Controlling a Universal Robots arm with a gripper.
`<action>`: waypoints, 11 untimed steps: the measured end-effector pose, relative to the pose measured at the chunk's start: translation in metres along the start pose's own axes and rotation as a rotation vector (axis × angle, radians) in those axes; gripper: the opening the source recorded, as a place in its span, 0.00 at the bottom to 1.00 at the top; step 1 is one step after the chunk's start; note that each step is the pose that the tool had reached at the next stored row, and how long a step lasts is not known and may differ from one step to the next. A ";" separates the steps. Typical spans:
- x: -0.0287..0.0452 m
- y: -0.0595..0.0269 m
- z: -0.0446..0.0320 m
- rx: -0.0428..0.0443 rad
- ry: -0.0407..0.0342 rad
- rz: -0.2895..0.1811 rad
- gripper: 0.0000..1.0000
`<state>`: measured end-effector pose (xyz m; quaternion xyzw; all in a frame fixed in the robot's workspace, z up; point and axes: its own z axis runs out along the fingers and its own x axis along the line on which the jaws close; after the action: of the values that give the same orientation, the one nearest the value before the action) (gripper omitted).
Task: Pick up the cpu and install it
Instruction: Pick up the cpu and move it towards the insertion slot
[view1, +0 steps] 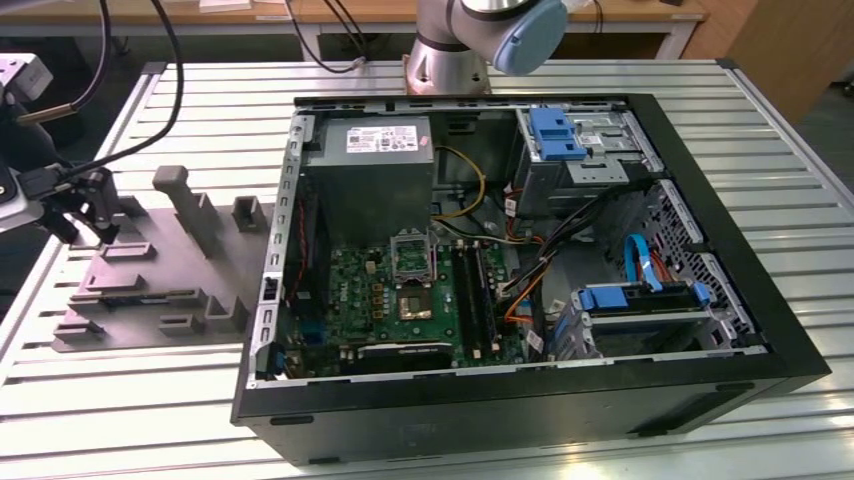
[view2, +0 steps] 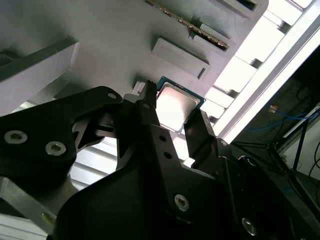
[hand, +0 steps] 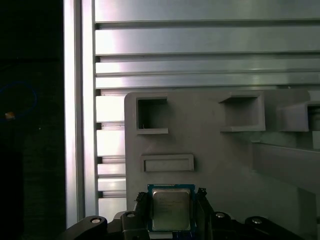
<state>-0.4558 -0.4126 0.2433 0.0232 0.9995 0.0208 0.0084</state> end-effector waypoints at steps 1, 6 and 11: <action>0.0000 0.0000 -0.0002 0.0000 0.0001 0.000 0.47; 0.0000 0.0000 -0.0010 0.0000 0.0000 0.000 0.47; 0.0000 0.0001 -0.0019 0.0001 0.0001 0.000 0.47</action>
<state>-0.4558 -0.4126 0.2452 0.0232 0.9995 0.0208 0.0084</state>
